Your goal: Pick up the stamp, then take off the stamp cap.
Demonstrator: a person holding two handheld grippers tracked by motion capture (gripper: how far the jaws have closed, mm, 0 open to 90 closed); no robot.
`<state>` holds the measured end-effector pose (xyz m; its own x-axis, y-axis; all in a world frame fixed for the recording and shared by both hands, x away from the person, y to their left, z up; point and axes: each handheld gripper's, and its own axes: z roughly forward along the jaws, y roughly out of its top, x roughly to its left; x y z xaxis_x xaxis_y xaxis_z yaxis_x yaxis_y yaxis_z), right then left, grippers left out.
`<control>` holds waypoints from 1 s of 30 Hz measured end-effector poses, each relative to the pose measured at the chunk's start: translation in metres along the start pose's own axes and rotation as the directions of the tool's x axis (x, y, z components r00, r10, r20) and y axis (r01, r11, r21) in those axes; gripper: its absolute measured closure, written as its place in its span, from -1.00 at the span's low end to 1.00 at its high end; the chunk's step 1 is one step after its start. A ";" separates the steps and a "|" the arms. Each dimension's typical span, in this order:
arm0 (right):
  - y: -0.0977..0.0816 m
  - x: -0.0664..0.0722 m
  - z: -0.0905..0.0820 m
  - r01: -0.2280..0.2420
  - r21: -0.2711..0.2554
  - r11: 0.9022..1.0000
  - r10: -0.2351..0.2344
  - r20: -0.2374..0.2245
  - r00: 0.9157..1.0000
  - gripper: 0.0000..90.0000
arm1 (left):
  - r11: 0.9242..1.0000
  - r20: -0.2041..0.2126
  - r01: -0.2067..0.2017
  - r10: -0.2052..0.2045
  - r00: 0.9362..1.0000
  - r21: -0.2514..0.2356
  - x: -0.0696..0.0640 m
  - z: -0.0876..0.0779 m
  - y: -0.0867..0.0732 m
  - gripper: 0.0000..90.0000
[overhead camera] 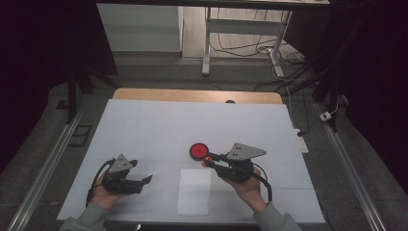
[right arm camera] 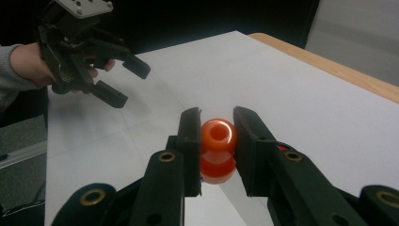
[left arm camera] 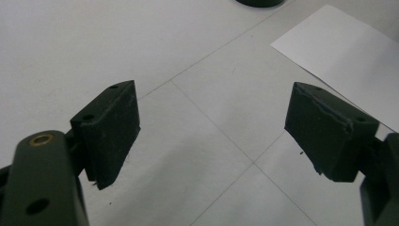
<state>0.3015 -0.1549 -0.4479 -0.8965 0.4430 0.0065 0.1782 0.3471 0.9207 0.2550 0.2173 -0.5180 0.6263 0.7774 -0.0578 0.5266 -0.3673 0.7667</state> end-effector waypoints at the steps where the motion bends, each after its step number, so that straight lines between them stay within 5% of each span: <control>1: 0.000 0.000 0.000 -0.002 0.000 1.000 0.002 -0.004 1.000 0.60 | 1.000 0.000 0.000 0.000 1.000 0.000 0.000 0.000 0.000 -0.60; 30: -0.001 0.001 0.003 0.000 0.007 1.000 0.000 -0.006 1.000 0.60 | 0.999 0.019 -0.038 0.039 0.999 -0.033 -0.011 0.000 0.016 -0.61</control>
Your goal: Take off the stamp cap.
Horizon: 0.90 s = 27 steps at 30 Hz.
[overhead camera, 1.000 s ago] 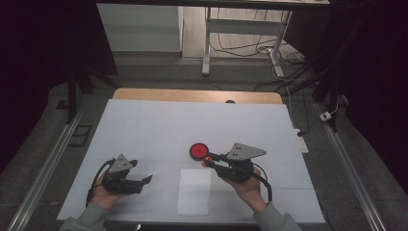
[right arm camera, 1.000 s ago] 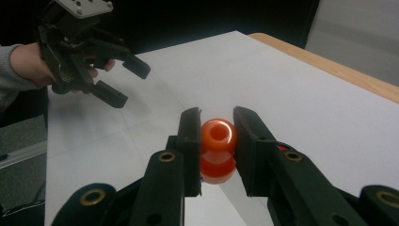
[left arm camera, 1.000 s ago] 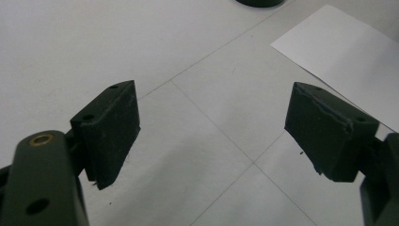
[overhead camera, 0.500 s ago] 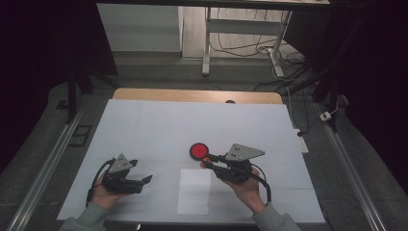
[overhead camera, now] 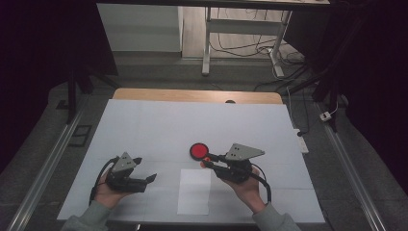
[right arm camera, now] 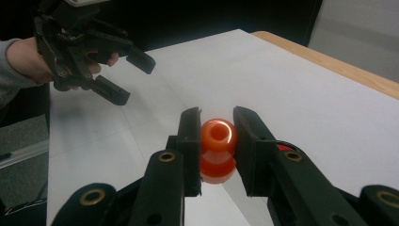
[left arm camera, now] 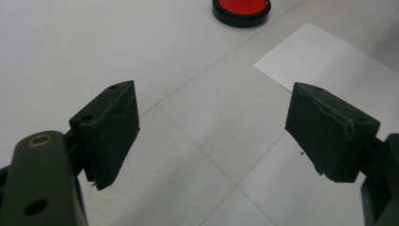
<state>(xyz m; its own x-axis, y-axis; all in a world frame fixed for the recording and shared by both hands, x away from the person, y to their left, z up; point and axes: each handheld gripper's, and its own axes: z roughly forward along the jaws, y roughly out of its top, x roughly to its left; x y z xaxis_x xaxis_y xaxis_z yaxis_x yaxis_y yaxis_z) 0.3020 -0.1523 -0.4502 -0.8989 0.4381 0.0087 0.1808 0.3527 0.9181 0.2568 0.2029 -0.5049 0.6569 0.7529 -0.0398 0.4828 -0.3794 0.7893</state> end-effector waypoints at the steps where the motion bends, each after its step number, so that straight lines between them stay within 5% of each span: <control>1: 0.000 0.000 0.000 0.000 0.001 1.000 0.000 0.000 1.000 0.60 | 1.000 0.004 -0.001 0.001 1.000 -0.002 -0.001 0.000 0.001 -0.60; 27: -0.003 -0.002 0.001 -0.005 -0.002 1.000 0.005 0.011 1.000 0.60 | 0.996 0.076 -0.082 0.084 0.994 -0.027 -0.026 0.022 0.042 -0.60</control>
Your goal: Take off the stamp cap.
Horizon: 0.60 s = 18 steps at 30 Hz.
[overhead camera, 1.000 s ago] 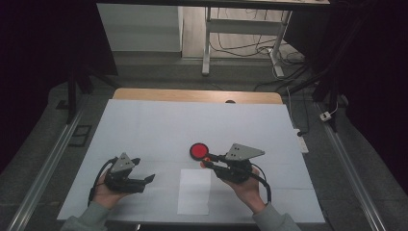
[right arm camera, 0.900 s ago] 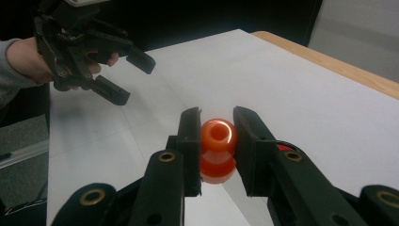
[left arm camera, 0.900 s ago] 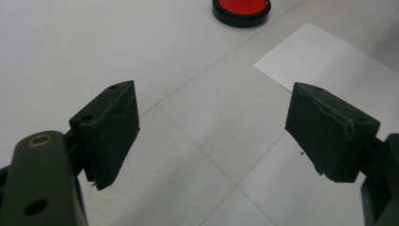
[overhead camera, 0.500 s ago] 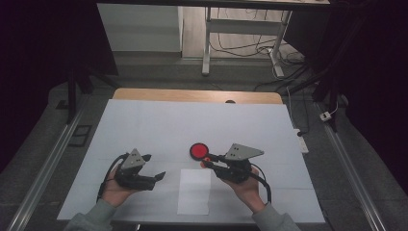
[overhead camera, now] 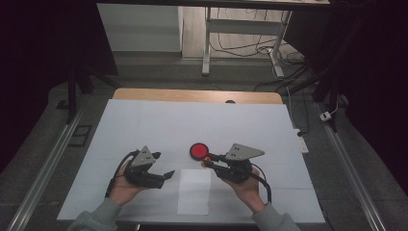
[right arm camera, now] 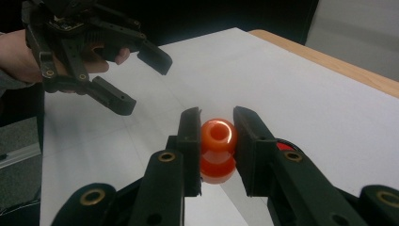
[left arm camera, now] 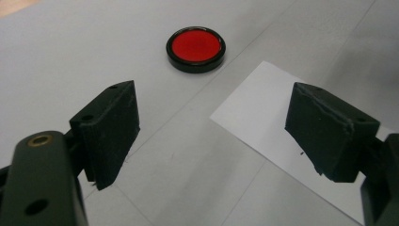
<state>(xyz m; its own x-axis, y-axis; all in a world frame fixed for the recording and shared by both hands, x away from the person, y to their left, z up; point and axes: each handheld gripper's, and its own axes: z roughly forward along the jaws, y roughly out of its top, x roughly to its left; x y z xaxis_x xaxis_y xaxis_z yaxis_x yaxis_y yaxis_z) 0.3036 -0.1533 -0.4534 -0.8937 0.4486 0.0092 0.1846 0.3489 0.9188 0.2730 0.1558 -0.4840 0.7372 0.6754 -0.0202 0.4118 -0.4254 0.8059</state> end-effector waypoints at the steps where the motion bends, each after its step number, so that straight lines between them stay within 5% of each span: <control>1: 0.000 0.000 0.000 -0.001 -0.001 1.000 0.001 0.000 1.000 0.60 | 1.000 0.000 0.000 0.000 1.000 0.000 0.000 0.000 0.000 -0.60; 18: 0.000 -0.001 0.000 0.000 -0.003 1.000 0.000 0.002 1.000 0.60 | 0.999 0.036 -0.040 0.040 0.999 -0.008 -0.011 0.009 0.019 -0.60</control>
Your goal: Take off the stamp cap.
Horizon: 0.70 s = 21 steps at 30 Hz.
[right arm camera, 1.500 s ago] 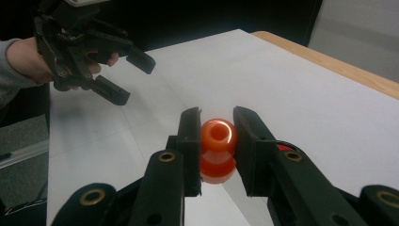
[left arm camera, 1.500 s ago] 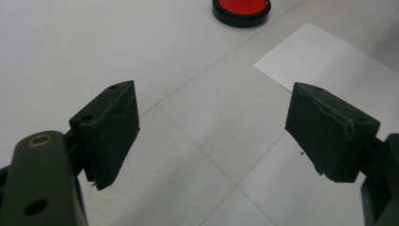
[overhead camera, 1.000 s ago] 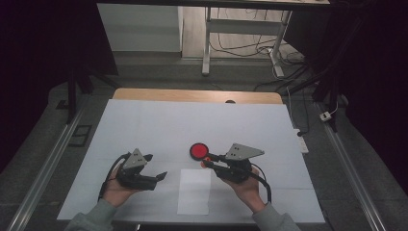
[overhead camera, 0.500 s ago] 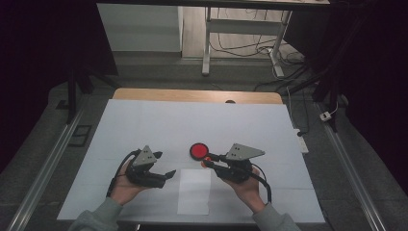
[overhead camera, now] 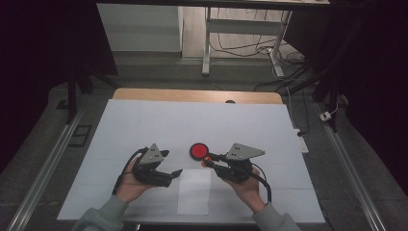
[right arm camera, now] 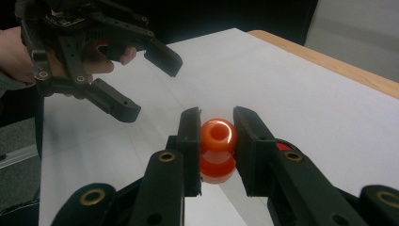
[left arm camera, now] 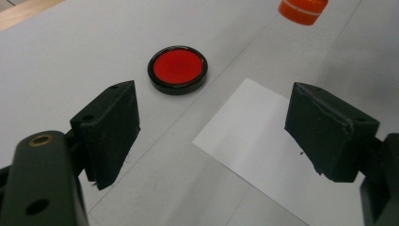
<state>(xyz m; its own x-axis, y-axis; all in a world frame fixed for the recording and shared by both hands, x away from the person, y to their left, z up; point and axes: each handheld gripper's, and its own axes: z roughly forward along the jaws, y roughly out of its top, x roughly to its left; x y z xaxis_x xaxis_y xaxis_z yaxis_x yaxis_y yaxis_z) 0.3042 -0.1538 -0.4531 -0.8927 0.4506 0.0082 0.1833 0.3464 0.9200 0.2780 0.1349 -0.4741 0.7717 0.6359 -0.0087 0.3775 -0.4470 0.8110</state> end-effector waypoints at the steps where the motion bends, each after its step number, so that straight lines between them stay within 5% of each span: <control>1: 0.000 0.000 0.000 0.000 0.000 1.000 0.000 0.000 1.000 0.60 | 1.000 0.003 -0.005 0.005 1.000 -0.001 -0.001 0.001 0.001 -0.60; 21: -0.001 0.000 0.001 -0.010 0.003 1.000 0.010 -0.009 1.000 0.60 | 0.999 0.050 -0.043 0.042 0.998 0.013 -0.014 0.019 0.017 -0.60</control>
<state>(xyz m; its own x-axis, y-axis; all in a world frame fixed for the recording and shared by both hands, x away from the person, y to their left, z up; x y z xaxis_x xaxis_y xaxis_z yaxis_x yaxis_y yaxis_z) 0.3049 -0.1534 -0.4546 -0.8945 0.4465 0.0207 0.1934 0.3447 0.9186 0.2833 0.1064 -0.4717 0.8117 0.5841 -0.0035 0.3503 -0.4820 0.8031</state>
